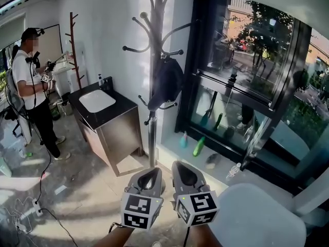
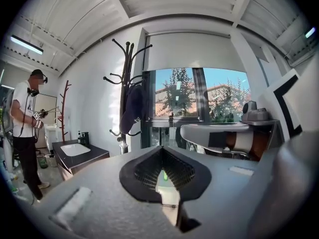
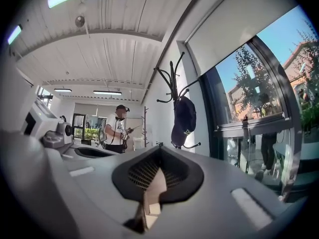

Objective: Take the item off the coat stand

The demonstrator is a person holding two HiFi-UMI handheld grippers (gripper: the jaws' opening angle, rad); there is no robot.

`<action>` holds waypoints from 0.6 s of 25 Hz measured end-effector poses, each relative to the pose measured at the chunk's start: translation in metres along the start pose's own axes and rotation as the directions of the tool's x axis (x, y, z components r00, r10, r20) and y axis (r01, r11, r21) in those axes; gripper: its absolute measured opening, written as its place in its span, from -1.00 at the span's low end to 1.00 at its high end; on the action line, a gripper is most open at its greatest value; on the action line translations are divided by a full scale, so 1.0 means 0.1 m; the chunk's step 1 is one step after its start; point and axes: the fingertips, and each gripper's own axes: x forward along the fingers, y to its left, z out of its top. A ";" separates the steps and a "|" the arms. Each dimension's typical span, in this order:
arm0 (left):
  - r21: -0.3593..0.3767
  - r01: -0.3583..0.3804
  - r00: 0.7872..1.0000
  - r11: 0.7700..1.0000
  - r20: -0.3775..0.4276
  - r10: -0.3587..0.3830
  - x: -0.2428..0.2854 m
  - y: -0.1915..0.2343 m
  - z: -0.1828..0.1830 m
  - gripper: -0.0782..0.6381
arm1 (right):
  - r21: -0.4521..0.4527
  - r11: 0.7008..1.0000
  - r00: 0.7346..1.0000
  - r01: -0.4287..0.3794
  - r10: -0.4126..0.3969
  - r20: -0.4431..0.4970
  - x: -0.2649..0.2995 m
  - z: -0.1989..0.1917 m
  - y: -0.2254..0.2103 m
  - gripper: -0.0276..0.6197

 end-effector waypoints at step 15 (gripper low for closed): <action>0.008 -0.033 0.999 0.999 -0.018 0.033 0.78 0.42 0.14 -0.78 | -0.094 0.995 0.999 0.027 -0.023 0.048 0.70 0.28 -0.56 -0.90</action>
